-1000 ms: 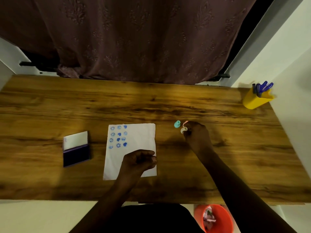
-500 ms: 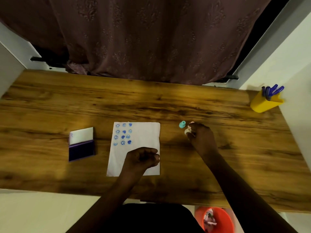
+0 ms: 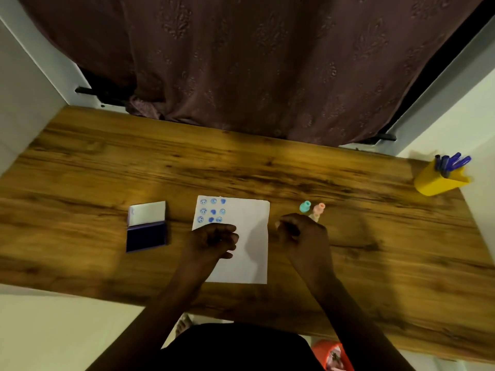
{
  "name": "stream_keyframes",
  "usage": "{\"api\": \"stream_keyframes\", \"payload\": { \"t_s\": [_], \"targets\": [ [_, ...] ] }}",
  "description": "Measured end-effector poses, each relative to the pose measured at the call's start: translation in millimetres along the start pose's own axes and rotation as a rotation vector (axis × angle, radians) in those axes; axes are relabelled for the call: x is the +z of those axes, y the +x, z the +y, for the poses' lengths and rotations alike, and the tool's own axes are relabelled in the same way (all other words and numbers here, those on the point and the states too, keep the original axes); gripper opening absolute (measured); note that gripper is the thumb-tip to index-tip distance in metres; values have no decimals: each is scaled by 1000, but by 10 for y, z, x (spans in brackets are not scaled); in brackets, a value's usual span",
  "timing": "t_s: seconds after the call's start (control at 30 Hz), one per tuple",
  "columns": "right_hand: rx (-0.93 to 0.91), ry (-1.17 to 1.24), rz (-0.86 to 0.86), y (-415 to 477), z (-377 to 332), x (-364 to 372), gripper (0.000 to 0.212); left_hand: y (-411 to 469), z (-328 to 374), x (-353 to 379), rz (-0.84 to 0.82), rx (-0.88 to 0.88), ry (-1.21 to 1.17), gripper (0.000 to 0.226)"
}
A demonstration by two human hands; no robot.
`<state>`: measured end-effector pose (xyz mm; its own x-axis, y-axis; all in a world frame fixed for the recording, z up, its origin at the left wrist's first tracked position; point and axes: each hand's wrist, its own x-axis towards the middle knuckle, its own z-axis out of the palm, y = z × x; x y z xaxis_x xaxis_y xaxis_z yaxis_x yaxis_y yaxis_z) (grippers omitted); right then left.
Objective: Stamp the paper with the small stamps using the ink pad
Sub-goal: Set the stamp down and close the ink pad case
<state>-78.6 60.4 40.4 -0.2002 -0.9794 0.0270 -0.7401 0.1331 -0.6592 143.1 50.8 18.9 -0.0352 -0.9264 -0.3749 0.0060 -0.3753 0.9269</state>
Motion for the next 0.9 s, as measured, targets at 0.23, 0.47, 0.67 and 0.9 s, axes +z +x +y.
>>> {"api": "stream_keyframes", "payload": {
  "t_s": [0.23,0.47,0.67,0.9],
  "targets": [
    [-36,122,-106,71,-484,498,16,-9,66,-563,127,69,6,19],
    [-64,176,-253,155,-880,960,21,-5,-37,-1347,342,133,81,12],
    [-80,122,-333,318,-1180,1364,23,181,-169,-2009,486,109,177,26],
    [-14,26,-391,542,-1479,1910,26,508,-334,-2443,449,28,236,34]
  ]
}}
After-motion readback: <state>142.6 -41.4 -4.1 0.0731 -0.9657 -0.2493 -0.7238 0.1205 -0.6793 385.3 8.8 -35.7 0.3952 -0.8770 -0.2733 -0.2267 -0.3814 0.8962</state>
